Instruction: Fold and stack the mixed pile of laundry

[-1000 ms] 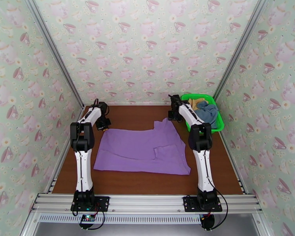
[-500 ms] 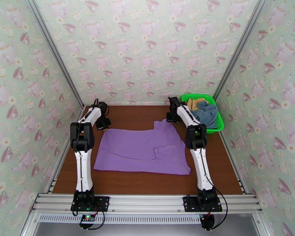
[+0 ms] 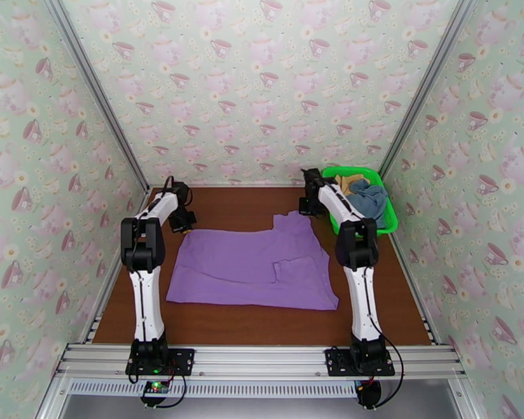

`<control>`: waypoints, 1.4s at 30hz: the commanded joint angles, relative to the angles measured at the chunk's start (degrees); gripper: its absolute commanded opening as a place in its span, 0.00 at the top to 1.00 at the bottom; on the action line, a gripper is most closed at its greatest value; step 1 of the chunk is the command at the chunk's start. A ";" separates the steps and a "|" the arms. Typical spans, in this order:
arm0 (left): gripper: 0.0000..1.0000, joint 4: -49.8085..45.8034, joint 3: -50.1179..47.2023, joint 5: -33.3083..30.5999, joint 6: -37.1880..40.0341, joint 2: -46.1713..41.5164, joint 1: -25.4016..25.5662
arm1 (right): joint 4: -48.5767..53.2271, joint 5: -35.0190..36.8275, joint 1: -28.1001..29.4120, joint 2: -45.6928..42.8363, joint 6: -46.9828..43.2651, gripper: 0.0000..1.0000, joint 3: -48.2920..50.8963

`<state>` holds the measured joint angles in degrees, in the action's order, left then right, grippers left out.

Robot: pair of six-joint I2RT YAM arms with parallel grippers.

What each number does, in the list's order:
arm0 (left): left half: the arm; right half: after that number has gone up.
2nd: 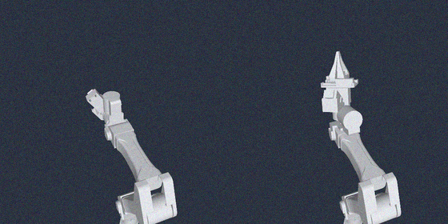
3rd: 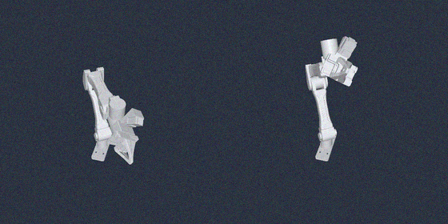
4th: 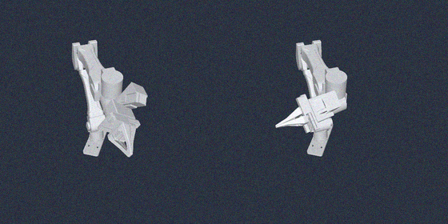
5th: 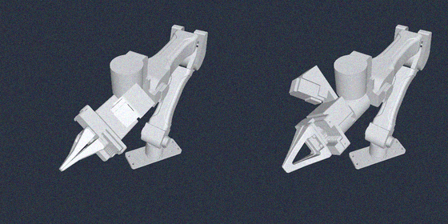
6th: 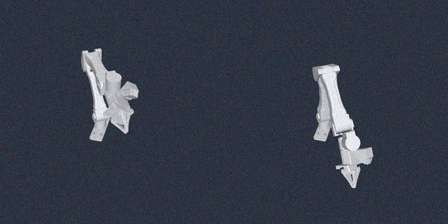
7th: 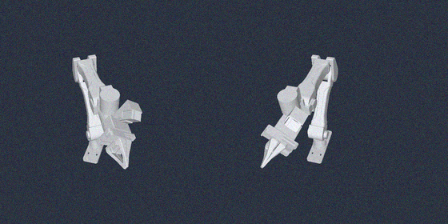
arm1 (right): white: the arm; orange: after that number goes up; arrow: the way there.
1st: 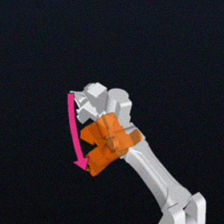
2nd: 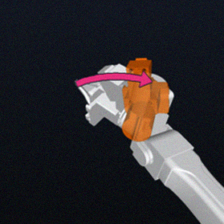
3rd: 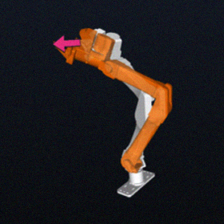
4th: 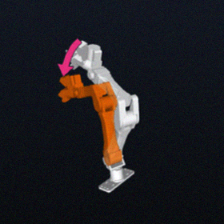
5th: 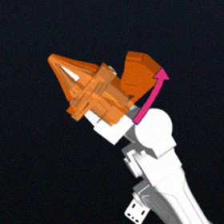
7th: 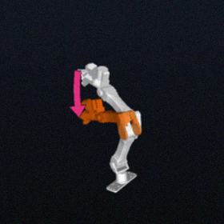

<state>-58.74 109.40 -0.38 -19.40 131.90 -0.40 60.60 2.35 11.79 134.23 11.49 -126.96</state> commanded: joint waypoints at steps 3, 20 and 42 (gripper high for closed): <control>1.00 3.33 -3.65 2.62 1.47 -6.48 0.40 | -4.27 0.13 -0.39 -8.97 -0.61 1.00 6.57; 1.00 13.03 -26.00 2.75 -0.48 -25.54 0.66 | -14.40 -2.58 -0.37 -33.43 2.52 1.00 37.67; 0.79 16.20 -49.41 -7.87 -7.65 -39.35 1.40 | -28.07 -1.76 0.51 -58.31 13.08 0.86 80.31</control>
<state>-42.61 60.77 -4.25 -25.36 93.62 0.95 35.40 -0.89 12.03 76.38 22.35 -48.84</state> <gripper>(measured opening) 0.155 0.099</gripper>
